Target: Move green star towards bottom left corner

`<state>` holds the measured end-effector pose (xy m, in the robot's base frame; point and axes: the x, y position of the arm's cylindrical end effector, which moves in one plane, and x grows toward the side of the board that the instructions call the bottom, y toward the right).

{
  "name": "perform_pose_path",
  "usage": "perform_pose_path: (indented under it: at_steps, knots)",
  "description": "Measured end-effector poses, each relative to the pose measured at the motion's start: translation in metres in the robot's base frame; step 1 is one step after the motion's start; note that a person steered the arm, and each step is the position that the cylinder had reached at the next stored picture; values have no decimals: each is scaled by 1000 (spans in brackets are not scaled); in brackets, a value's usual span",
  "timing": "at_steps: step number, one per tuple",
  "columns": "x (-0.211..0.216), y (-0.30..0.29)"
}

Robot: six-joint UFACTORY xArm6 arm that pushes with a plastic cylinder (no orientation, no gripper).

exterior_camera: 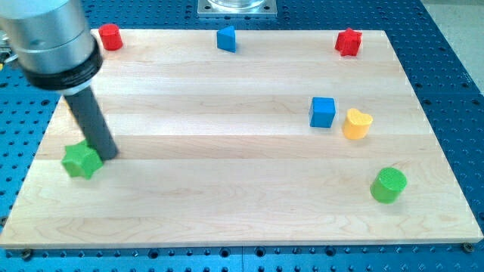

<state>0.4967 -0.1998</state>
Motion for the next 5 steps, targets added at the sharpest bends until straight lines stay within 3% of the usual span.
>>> perform_pose_path:
  at_steps: [2, 4, 5]
  knots:
    - [-22, -8]
    - [29, -22]
    - [0, 39]
